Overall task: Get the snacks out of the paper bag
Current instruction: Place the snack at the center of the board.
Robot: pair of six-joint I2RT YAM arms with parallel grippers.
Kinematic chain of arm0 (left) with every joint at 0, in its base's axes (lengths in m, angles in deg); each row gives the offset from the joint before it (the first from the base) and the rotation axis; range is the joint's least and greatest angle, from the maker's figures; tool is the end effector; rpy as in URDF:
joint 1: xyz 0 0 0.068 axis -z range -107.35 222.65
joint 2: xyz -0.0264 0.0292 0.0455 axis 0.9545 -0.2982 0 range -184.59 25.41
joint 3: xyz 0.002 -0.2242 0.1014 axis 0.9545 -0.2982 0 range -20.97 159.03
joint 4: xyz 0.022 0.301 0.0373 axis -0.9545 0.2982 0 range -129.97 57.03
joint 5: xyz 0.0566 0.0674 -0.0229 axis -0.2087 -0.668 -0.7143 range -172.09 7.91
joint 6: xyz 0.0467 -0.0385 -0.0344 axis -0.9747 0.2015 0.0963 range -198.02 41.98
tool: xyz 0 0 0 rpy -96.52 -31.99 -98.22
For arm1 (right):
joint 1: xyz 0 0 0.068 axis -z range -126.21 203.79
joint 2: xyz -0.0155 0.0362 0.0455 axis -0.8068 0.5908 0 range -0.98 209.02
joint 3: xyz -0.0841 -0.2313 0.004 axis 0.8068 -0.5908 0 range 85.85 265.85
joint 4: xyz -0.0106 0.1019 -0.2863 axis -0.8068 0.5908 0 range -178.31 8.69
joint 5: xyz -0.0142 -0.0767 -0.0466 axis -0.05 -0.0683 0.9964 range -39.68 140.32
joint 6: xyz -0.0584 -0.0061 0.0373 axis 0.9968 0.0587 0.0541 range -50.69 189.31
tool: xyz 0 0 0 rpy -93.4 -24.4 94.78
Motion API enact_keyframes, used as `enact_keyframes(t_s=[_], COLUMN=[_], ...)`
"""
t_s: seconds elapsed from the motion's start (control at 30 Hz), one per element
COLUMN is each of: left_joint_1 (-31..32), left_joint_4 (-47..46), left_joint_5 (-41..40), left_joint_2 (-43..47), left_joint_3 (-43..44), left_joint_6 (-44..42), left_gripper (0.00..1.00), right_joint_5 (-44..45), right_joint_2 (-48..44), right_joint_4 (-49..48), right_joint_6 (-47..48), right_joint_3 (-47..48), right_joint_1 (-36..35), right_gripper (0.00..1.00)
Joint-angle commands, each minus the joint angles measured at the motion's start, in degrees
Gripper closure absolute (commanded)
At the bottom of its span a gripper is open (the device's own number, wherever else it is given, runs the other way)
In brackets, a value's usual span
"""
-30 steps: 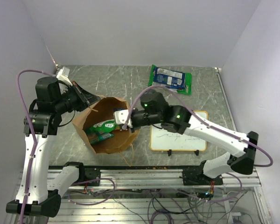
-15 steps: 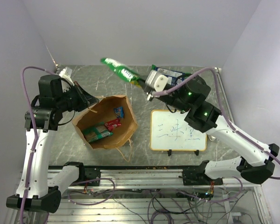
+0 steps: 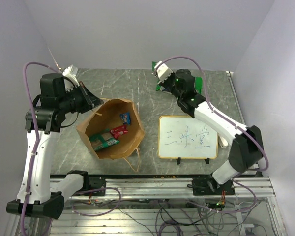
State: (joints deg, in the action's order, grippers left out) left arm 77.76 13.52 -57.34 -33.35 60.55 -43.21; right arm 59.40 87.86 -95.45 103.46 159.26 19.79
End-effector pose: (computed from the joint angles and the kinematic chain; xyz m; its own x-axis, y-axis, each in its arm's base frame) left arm 0.2465 -0.0459 0.4189 -0.6687 -0.4606 -0.5836 0.0701 0.7424 -0.6663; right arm 0.3692 0.2382 0.3117 0.1384 -0.5754 -0.8061 -0.4167 0.7045 -0.5745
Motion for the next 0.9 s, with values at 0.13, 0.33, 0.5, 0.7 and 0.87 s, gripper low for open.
enact_keyframes(t_s=[0.13,0.33,0.5,0.7,0.87], left_joint_1=[0.4,0.4,0.4,0.4,0.3], left_joint_4=[3.4,3.1,3.4,2.7,2.2], left_joint_5=[-3.3,-4.3,-5.9,-6.7,-7.0], left_joint_2=[-5.9,-7.8,-9.0,-9.9,-9.7], left_joint_3=[9.6,9.7,11.0,10.6,10.4], left_joint_6=[-8.1,-8.7,-8.8,-7.6,-6.7], left_gripper=[0.93,0.93,0.93,0.93,0.93], right_joint_5=[-12.6,-16.8,-18.7,-21.9,-23.3], right_joint_2=[11.3,21.2,26.4,29.9,31.6], right_joint_4=[-11.0,-8.9,-6.5,-5.1,-5.2], right_joint_6=[10.3,20.1,24.6,29.5,30.4], right_joint_3=[3.2,8.7,13.2,13.4,12.1], right_joint_1=[13.3,16.7,19.4,20.8,20.8], right_gripper=[1.0,1.0,1.0,1.0,1.0])
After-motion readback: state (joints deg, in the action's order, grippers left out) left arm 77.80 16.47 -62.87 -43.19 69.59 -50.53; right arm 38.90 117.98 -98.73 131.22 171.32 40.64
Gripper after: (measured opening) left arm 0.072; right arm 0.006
